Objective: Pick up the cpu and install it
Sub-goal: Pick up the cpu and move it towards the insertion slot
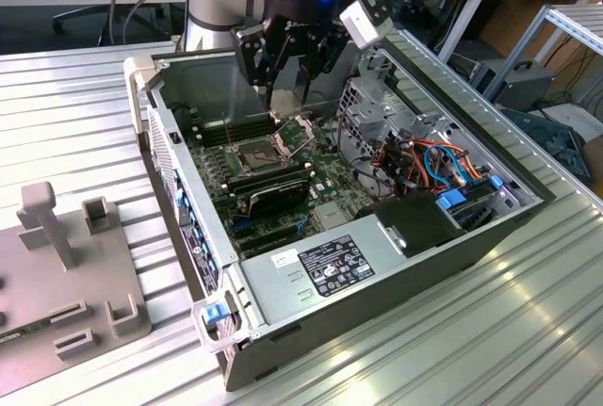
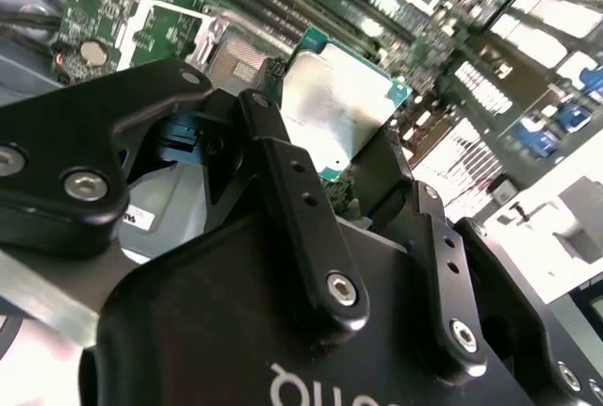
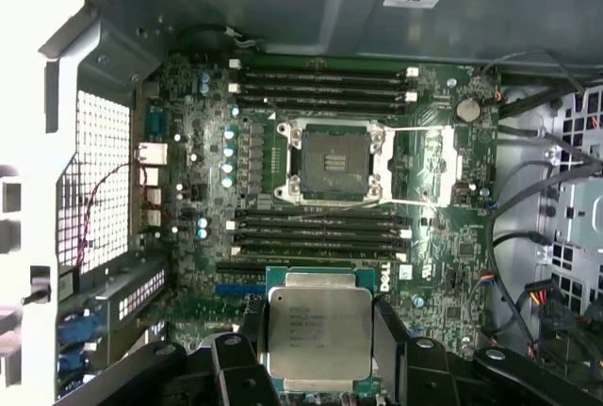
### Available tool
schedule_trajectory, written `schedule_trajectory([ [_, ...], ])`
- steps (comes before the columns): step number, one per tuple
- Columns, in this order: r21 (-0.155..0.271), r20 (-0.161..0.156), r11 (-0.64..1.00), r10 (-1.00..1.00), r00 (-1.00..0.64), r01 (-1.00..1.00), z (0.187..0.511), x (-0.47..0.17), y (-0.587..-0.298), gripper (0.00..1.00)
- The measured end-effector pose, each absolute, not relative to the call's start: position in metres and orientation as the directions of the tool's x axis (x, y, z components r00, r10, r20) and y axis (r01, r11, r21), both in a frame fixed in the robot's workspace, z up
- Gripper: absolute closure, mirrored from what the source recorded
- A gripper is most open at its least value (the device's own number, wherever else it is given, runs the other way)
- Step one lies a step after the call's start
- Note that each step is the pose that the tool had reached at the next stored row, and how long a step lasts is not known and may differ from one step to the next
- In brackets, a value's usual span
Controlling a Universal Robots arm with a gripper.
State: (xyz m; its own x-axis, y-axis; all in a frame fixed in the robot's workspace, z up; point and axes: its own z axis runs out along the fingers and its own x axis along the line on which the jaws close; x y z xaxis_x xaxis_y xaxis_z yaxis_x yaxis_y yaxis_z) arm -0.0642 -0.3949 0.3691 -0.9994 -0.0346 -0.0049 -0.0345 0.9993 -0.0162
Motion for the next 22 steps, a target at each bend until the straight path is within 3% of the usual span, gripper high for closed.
schedule_trajectory([
  [22,-0.007,-0.005,0.999,-0.035,-0.999,-0.035,0.344,-0.044,-0.348,0.45],
])
